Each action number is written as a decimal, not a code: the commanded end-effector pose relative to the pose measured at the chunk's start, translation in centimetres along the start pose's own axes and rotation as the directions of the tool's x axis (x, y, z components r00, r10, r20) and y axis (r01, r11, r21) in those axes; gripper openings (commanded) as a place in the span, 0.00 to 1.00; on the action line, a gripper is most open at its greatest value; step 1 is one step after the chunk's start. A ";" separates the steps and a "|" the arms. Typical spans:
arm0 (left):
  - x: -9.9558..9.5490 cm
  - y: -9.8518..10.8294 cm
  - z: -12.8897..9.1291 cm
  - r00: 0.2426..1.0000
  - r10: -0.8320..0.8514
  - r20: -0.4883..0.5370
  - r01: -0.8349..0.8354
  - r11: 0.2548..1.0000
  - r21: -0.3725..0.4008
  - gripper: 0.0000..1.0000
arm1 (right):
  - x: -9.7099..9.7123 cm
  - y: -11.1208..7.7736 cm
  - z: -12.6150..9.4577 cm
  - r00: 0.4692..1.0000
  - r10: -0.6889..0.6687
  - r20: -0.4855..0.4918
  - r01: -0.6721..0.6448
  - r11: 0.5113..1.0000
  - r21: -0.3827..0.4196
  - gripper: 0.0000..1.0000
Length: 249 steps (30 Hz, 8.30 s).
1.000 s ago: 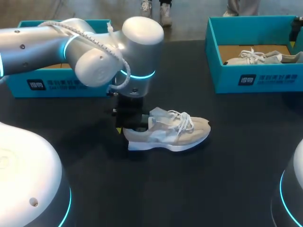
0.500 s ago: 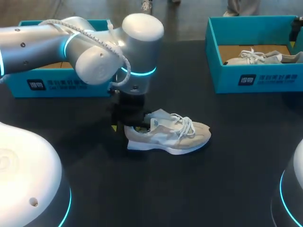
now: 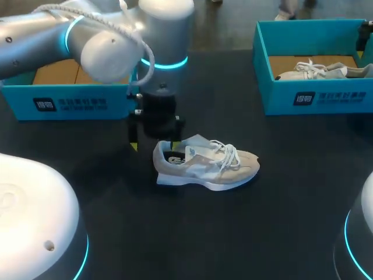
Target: Take the shoe out of the shoebox, open the shoe tongue, remove and reinsert the insole, then place the shoe into the shoebox
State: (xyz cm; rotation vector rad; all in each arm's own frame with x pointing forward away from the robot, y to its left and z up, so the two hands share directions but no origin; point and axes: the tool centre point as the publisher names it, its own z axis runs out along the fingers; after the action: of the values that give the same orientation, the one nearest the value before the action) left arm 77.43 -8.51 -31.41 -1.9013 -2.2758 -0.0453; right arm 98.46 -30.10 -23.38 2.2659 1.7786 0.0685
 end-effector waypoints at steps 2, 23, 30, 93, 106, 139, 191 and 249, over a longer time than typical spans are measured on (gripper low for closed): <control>0.7 1.0 -2.6 0.988 -0.147 -0.054 0.150 0.987 0.059 1.00 | 0.0 -0.1 0.0 1.000 0.000 -0.002 0.000 1.000 -0.001 1.00; 3.9 2.0 -4.2 0.939 -0.341 0.047 0.320 0.913 0.253 1.00 | 0.0 -0.1 0.0 1.000 0.000 -0.002 0.000 1.000 -0.001 1.00; 3.9 2.0 -4.2 0.939 -0.341 0.047 0.320 0.913 0.253 1.00 | 0.0 -0.1 0.0 1.000 0.000 -0.002 0.000 1.000 -0.001 1.00; 8.9 -2.6 4.2 0.253 -0.948 0.192 0.402 0.283 0.871 1.00 | 0.0 -0.1 0.0 1.000 0.000 -0.002 0.000 1.000 -0.001 1.00; 9.8 -1.5 6.4 0.134 -0.972 0.192 0.339 0.227 0.913 1.00 | 0.0 -0.1 0.0 1.000 0.000 -0.002 0.000 1.000 -0.001 1.00; 8.1 2.5 9.0 0.123 -0.982 0.145 0.277 0.174 0.945 1.00 | 0.0 -0.1 0.0 1.000 0.000 -0.002 0.000 1.000 -0.001 1.00; 0.2 2.1 7.3 0.179 -0.976 0.121 0.275 0.167 0.947 1.00 | 0.0 -0.1 0.0 1.000 0.000 -0.002 0.000 1.000 -0.001 1.00; -5.5 0.0 9.3 0.229 -0.971 0.065 0.259 0.125 0.958 0.96 | 0.0 -0.1 0.0 1.000 0.000 -0.002 0.000 1.000 -0.001 1.00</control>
State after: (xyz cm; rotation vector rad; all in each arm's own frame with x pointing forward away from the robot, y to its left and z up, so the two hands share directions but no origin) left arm 77.21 -12.49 -41.27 -0.0179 -2.5689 1.6761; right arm 98.46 -30.10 -23.38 2.2658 1.7786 0.0685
